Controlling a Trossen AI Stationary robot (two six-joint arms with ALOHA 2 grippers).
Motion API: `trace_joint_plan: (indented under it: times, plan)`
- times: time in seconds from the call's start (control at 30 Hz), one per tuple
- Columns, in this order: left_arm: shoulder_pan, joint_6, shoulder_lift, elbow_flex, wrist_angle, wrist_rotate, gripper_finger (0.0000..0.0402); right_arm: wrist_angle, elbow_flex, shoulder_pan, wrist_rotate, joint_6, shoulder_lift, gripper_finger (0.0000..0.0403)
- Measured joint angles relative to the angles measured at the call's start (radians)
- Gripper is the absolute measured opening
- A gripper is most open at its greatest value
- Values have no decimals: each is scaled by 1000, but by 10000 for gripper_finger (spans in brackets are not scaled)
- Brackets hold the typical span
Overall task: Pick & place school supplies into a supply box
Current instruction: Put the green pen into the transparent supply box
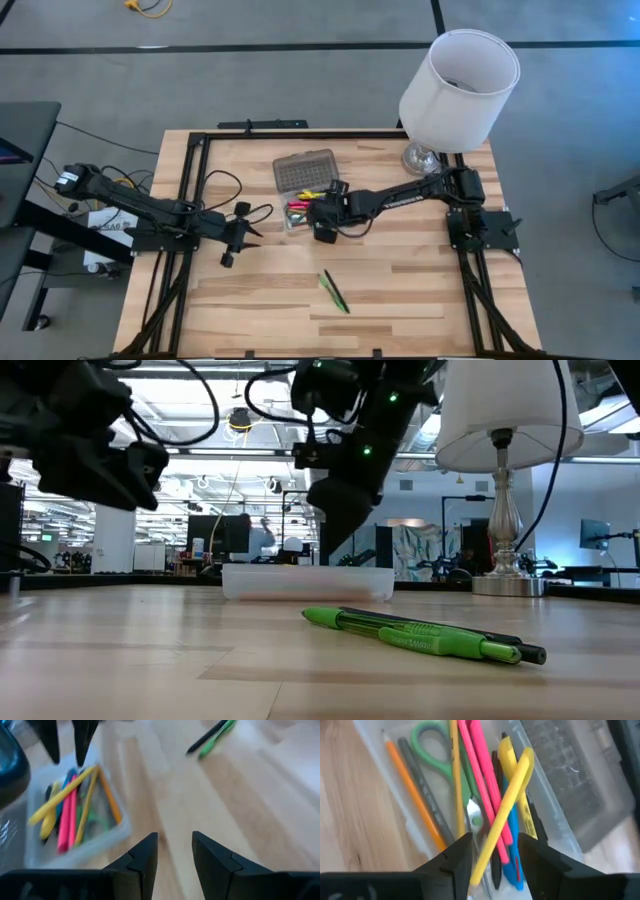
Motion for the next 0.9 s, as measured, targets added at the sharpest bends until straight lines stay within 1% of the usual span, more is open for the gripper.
trace_joint_plan:
  times: [0.1, 0.2, 0.37, 0.43, 0.5, 0.57, 0.73, 0.83, 0.9]
  plan:
    - [0, 19, 37, 0, 76, 49, 117, -27, 0, 49, 81, 8, 0, 149]
    - [0, 25, 87, 0, 125, 62, 117, -40, 0, 99, 145, 7, -1, 143]
    - [0, 68, 186, 0, 242, 63, 117, -85, -5, 151, 160, 8, -23, 131]
    - [0, 86, 230, 0, 305, 65, 117, -84, -43, 156, 161, 8, -57, 127]
    - [0, 100, 267, 0, 348, 65, 117, 2, -93, 156, 160, 9, -99, 122]
    - [0, 111, 308, 0, 400, 65, 117, 65, -183, 156, 160, 8, -165, 119]
    - [0, 149, 379, 5, 464, 69, 117, 373, -449, 176, 155, 8, -356, 119]
    - [0, 162, 413, 9, 543, 79, 117, 548, -609, 215, 152, 6, -468, 118]
    - [0, 169, 433, 8, 597, 103, 117, 698, -697, 251, 152, -12, -524, 118]
